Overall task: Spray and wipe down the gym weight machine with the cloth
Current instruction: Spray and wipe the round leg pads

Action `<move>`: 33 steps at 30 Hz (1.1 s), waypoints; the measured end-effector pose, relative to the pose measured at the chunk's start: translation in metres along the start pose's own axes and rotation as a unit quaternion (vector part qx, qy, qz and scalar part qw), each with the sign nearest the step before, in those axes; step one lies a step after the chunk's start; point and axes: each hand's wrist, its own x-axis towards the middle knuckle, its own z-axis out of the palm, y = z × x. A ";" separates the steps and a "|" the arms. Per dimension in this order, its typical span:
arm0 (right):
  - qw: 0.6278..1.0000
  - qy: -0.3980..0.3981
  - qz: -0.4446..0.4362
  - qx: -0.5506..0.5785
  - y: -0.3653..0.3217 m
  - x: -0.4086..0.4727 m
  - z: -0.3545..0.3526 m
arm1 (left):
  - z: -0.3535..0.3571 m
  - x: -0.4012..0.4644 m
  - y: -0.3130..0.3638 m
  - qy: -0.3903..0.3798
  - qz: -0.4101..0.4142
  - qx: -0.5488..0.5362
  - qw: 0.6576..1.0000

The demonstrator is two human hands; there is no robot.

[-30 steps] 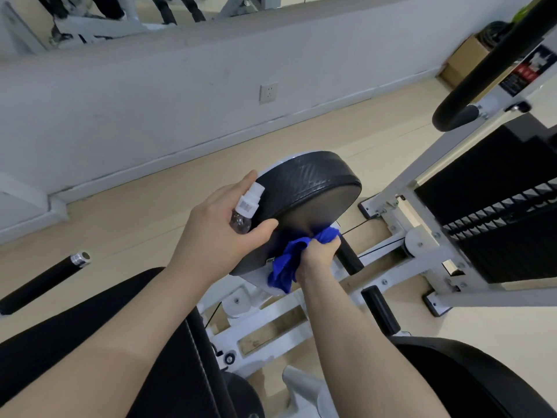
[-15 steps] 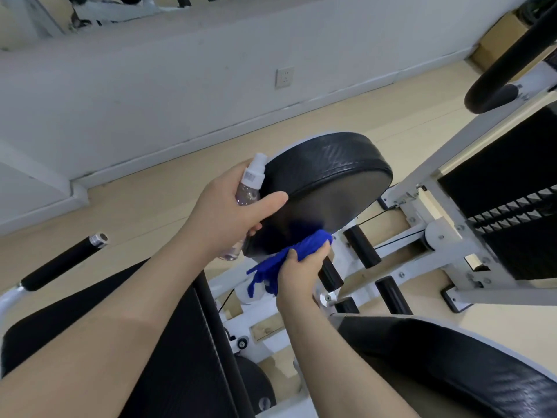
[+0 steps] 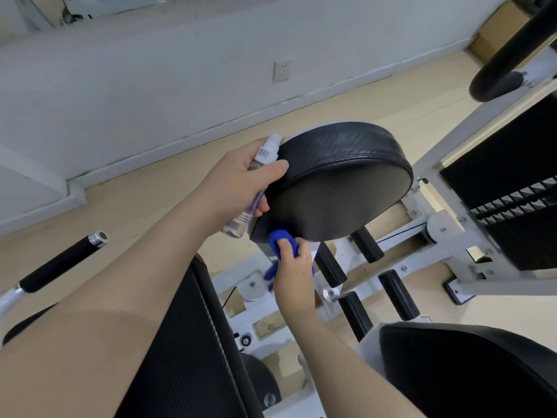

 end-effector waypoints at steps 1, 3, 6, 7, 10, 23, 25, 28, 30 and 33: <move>0.998 -0.034 -0.029 -0.044 0.007 0.001 -0.002 | -0.001 0.002 0.000 -0.003 0.000 0.003 1.000; 0.987 -0.010 -0.113 -0.113 0.011 0.006 -0.013 | -0.001 0.004 0.000 -0.008 0.006 0.005 1.000; 0.971 0.056 -0.178 -0.150 -0.022 0.011 -0.037 | -0.001 0.002 0.000 -0.009 0.010 -0.007 1.000; 0.966 0.069 -0.204 -0.140 -0.032 0.014 -0.040 | -0.001 0.001 0.000 -0.007 0.012 -0.007 1.000; 0.944 0.123 -0.259 -0.162 -0.033 0.021 -0.038 | -0.002 -0.002 0.000 -0.004 0.016 -0.002 1.000; 0.946 0.249 -0.205 -0.031 -0.012 0.014 -0.097 | 0.001 -0.008 -0.014 0.043 0.011 -0.044 0.998; 0.931 0.263 -0.252 0.007 -0.047 0.021 -0.115 | 0.002 -0.010 -0.013 0.041 -0.003 -0.066 0.997; 0.934 0.257 -0.244 -0.045 -0.083 0.031 -0.126 | 0.003 -0.015 -0.011 0.037 -0.019 -0.108 0.993; 0.922 0.261 -0.252 -0.132 -0.099 0.033 -0.121 | 0.004 -0.022 -0.011 0.043 -0.010 -0.121 0.992; 0.921 0.218 -0.249 -0.204 -0.110 0.050 -0.140 | 0.003 -0.029 -0.018 0.034 0.021 -0.053 0.998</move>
